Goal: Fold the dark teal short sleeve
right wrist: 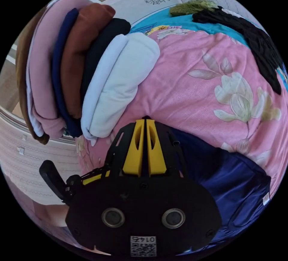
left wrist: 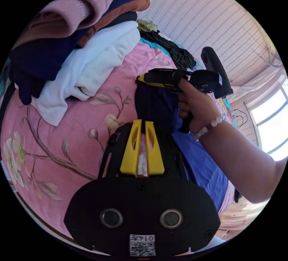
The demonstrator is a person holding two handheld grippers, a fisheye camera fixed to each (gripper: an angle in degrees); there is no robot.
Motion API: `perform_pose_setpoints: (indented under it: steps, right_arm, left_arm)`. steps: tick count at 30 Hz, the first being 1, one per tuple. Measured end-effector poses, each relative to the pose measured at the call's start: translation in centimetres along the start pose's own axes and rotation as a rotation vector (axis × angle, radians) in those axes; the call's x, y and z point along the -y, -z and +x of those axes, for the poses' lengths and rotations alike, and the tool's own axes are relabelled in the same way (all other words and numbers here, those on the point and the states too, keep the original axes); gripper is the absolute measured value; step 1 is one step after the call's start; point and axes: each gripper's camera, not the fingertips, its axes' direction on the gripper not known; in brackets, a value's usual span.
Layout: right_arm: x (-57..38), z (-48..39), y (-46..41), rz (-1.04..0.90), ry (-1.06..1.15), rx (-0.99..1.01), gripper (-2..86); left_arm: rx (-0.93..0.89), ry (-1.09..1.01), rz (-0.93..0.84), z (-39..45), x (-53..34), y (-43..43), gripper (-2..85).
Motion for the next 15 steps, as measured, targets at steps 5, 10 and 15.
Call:
perform_pose_setpoints:
  steps: [5, 10, 15]
  right_arm:
    - [-5.3, 2.4, 9.2, 0.197, -0.071, 0.043, 0.5]
    - [-13.2, 6.8, 16.0, 0.234, -0.212, 0.047, 1.1]
    - [-17.6, 9.6, 17.8, 0.213, -0.287, 0.056, 5.2]
  left_arm:
    - [-0.064, -0.176, 0.093, 1.6, -0.2, 3.5, -0.4]
    - [-0.155, -0.417, 0.029, 4.6, -1.1, 2.9, 0.9]
    - [-0.199, -0.386, -0.049, 3.3, -0.4, 1.8, 4.5]
